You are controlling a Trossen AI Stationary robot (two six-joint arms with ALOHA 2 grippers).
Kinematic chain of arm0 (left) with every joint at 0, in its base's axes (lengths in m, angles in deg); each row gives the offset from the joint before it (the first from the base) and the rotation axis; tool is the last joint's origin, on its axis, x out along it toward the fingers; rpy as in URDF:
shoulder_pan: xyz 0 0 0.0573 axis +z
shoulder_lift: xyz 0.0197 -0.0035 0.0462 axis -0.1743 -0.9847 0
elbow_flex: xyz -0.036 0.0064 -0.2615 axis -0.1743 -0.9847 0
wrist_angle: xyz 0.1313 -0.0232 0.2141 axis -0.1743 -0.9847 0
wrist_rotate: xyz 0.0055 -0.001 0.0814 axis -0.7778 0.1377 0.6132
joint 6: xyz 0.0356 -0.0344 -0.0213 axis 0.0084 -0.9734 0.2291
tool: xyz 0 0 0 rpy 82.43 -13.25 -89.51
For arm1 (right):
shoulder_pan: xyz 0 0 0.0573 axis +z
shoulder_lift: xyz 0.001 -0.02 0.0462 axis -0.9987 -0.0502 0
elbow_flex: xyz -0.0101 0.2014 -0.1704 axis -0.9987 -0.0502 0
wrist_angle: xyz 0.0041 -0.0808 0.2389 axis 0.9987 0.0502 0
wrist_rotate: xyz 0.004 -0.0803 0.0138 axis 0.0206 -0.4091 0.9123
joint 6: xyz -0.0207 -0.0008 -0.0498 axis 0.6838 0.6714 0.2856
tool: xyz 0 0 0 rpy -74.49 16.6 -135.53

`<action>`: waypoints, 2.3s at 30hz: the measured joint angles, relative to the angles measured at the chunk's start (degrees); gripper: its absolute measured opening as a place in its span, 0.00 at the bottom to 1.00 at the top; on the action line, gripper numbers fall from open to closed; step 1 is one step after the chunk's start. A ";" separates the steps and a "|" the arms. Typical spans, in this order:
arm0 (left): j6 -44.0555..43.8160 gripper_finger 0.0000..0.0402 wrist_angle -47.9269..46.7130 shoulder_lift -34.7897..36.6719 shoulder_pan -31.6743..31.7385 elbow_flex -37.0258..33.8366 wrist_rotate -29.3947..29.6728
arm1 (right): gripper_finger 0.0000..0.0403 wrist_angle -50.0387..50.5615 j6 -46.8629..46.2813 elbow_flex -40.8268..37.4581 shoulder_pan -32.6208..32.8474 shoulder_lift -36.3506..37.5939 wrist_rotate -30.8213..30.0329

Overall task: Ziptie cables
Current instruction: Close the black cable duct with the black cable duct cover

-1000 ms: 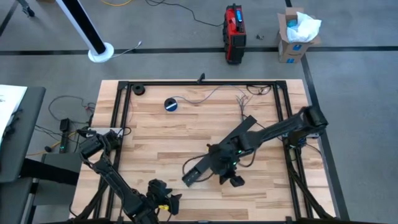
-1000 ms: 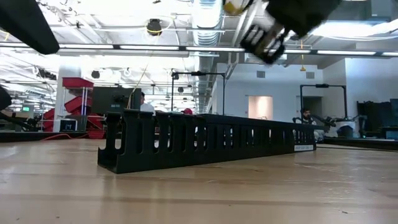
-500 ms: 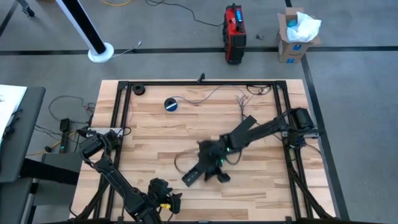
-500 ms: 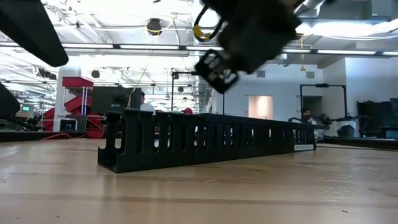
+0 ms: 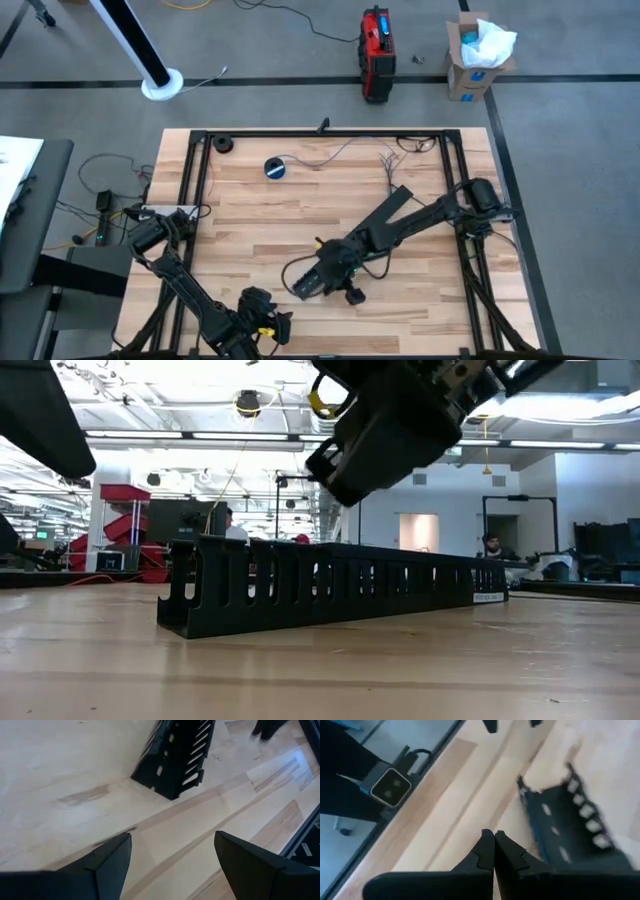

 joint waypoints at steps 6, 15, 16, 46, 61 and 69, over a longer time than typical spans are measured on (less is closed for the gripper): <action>-0.64 0.69 0.07 0.00 0.00 0.02 0.02 | 0.00 -4.17 -3.41 0.62 0.47 -5.49 -0.09; 0.27 0.69 -0.56 0.00 -0.13 0.04 0.14 | 0.00 -6.30 -2.95 1.61 -0.18 -6.56 -2.83; 0.27 0.69 -0.74 0.00 -0.05 0.04 0.20 | 0.00 -6.51 -2.95 1.62 -0.68 -6.56 -3.24; 33.22 0.69 -8.08 0.29 12.32 -0.59 11.45 | 0.00 22.10 -1.71 1.63 -5.04 33.81 -18.77; 46.23 0.69 0.55 0.26 15.86 -0.59 2.96 | 0.00 29.17 -4.31 0.57 4.99 35.02 -28.21; 51.55 0.69 -0.36 0.11 17.44 -0.61 -0.06 | 0.00 27.05 -7.71 -2.93 5.88 35.05 -28.57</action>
